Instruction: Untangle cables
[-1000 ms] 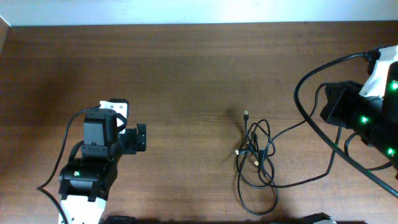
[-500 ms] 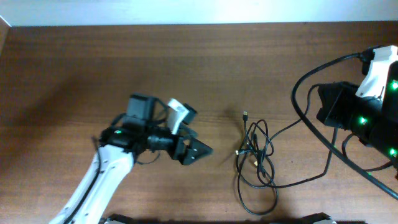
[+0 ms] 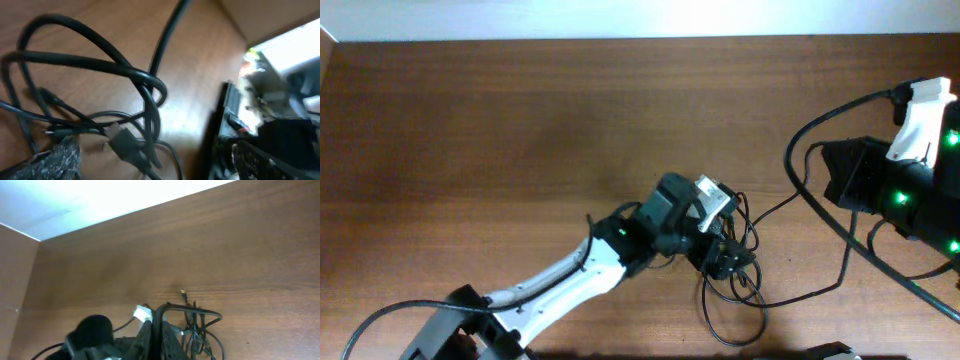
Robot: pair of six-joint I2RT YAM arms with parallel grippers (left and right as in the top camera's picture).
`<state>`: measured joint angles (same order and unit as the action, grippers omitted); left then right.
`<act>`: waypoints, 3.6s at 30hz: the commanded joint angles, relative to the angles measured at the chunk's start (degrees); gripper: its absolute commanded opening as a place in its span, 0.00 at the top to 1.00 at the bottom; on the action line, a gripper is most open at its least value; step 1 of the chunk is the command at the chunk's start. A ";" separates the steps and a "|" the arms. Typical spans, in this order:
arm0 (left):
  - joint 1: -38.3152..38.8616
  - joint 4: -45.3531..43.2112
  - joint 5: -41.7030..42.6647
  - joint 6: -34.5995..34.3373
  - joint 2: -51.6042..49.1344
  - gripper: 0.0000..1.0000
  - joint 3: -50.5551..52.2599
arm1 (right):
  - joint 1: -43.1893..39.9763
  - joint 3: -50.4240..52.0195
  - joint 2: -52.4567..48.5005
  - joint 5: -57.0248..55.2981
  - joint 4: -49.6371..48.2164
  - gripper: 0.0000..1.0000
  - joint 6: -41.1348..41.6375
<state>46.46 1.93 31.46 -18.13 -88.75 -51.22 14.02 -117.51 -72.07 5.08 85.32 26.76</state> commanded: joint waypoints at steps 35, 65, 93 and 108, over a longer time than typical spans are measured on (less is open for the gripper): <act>-32.96 28.74 -0.22 8.07 -9.33 0.01 -0.37 | 0.20 -0.85 3.26 -11.74 -8.31 0.96 6.62; -24.11 30.75 -17.46 -15.32 -9.35 0.01 -0.37 | 0.20 -0.85 11.02 -17.97 -15.43 0.96 6.93; -24.11 40.17 -21.44 -10.47 -9.35 0.01 -0.35 | -30.58 -0.85 -10.67 -29.42 -14.03 0.96 7.34; -24.11 40.17 -21.44 -10.47 -9.35 0.01 -0.35 | -70.27 -0.83 -38.58 -14.97 -19.71 0.96 20.74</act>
<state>22.46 42.06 11.70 -29.56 -97.19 -52.84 -52.49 -117.84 -108.16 -14.44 67.00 46.70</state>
